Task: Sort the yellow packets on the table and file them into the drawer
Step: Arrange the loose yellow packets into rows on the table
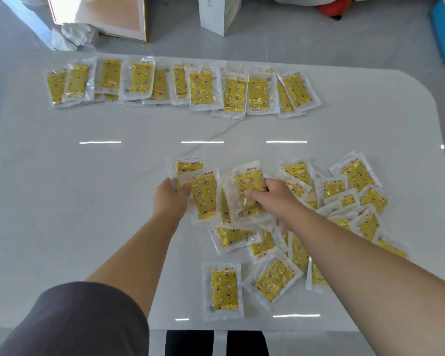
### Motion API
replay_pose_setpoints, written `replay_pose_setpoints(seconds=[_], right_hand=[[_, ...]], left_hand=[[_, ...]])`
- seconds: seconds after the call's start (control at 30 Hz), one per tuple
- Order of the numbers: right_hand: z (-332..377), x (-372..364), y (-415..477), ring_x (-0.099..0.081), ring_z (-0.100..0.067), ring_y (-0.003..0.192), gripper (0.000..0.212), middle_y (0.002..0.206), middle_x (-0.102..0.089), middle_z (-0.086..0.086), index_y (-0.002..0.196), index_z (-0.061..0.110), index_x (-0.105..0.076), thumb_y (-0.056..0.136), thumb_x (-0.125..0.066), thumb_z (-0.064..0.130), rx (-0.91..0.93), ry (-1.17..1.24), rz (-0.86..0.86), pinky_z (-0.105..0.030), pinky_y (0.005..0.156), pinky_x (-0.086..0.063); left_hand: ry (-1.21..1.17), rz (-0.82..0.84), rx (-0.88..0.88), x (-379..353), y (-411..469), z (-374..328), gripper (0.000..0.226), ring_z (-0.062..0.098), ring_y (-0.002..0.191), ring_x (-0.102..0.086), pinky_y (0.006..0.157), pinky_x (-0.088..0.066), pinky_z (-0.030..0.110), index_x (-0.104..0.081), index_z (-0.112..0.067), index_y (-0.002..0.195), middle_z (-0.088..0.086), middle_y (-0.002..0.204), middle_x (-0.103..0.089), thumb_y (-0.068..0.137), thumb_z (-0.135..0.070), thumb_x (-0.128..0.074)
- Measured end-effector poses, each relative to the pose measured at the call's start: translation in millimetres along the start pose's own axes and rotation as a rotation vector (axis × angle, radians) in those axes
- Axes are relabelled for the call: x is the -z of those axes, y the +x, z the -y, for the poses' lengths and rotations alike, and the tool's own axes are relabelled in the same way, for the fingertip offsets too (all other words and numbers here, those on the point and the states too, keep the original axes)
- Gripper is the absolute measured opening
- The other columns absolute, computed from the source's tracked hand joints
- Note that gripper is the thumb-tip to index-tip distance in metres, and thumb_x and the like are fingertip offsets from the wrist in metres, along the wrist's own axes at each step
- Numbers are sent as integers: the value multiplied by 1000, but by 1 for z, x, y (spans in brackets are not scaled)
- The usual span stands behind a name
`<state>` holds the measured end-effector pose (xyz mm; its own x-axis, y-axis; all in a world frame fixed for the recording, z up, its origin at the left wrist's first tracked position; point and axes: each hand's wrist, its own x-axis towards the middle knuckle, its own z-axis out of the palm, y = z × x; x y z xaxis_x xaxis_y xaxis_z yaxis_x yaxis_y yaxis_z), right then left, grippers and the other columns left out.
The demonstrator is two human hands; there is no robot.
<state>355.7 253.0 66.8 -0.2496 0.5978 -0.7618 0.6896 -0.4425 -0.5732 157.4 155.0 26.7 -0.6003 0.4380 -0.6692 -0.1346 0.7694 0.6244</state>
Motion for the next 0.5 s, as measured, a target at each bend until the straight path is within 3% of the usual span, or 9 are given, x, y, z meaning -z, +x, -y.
replay_pose_setpoints(seconds=[0.13, 0.23, 0.37, 0.5], right_hand=[[37, -6, 14, -61, -14, 104, 7, 103, -69, 6, 97, 24, -65, 91, -67, 25, -6, 227, 20, -36, 95, -42], [67, -22, 30, -62, -9, 97, 4, 101, -69, 7, 94, 25, -63, 92, -66, 25, -5, 270, -11, -34, 92, -43], [112, -57, 59, -66, -16, 99, 5, 98, -71, 5, 92, 26, -64, 90, -67, 23, -7, 296, -85, -37, 95, -49], [165, -104, 96, -68, -19, 98, 14, 103, -72, 2, 102, 24, -66, 88, -68, 20, -14, 319, -120, -39, 95, -52]], left_hand=[[-73, 5, -15, 35, 24, -20, 13, 24, 92, -66, 87, -55, 44, -60, -20, 105, 0, 97, -68, 92, -20, -60], [-89, 6, -25, 64, 53, -37, 14, 27, 94, -67, 89, -54, 50, -61, -20, 105, 4, 100, -69, 91, -22, -62], [-92, 0, -25, 110, 101, -66, 8, 29, 93, -68, 87, -55, 51, -62, -19, 95, 7, 97, -70, 89, -22, -67], [-67, -45, -19, 167, 161, -88, 27, 28, 89, -69, 83, -57, 51, -63, -16, 95, 7, 94, -70, 77, -30, -78]])
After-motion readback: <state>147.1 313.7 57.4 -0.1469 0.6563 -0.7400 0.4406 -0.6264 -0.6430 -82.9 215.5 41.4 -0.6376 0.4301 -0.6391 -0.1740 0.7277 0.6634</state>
